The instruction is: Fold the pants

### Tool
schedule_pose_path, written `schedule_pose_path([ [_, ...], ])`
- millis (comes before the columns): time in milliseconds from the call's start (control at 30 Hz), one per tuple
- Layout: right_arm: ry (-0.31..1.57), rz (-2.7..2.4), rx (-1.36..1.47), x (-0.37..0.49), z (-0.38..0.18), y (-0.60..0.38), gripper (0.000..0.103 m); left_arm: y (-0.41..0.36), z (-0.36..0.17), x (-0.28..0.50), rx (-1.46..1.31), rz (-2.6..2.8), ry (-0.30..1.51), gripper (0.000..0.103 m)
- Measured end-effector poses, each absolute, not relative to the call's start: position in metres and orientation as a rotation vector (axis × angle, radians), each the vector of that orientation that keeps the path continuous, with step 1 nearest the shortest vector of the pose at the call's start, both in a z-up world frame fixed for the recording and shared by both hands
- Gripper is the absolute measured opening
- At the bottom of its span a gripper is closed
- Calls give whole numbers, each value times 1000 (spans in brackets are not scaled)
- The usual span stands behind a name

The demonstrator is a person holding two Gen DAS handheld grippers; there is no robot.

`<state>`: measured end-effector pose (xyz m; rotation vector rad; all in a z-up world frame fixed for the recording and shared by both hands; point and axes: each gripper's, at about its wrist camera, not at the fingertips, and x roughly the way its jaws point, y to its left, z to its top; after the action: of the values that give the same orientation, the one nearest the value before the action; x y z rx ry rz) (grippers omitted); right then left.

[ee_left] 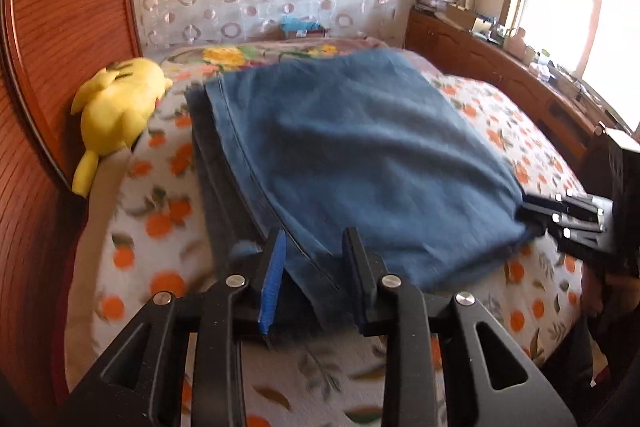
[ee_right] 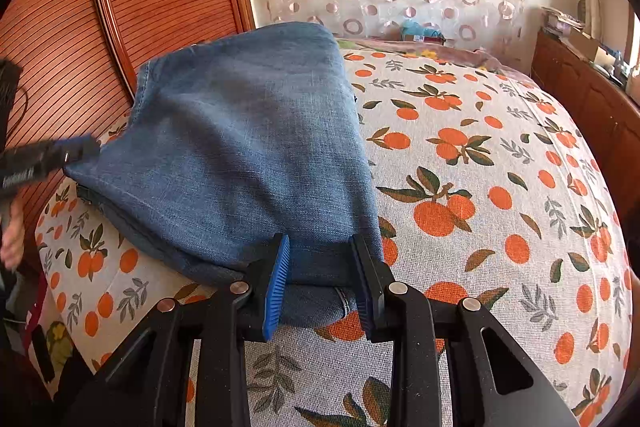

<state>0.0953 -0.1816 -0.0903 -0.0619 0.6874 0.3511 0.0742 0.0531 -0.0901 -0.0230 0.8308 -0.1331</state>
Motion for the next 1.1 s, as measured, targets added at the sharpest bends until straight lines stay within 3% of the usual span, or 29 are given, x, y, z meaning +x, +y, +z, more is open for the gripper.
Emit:
schedule_pose_path([
  [867, 684, 354, -77, 94, -88, -181, 31, 61, -116, 55, -119, -87, 798, 31],
  [1100, 664, 333, -60, 93, -76, -202, 38, 60, -103, 54, -113, -77, 792, 31],
])
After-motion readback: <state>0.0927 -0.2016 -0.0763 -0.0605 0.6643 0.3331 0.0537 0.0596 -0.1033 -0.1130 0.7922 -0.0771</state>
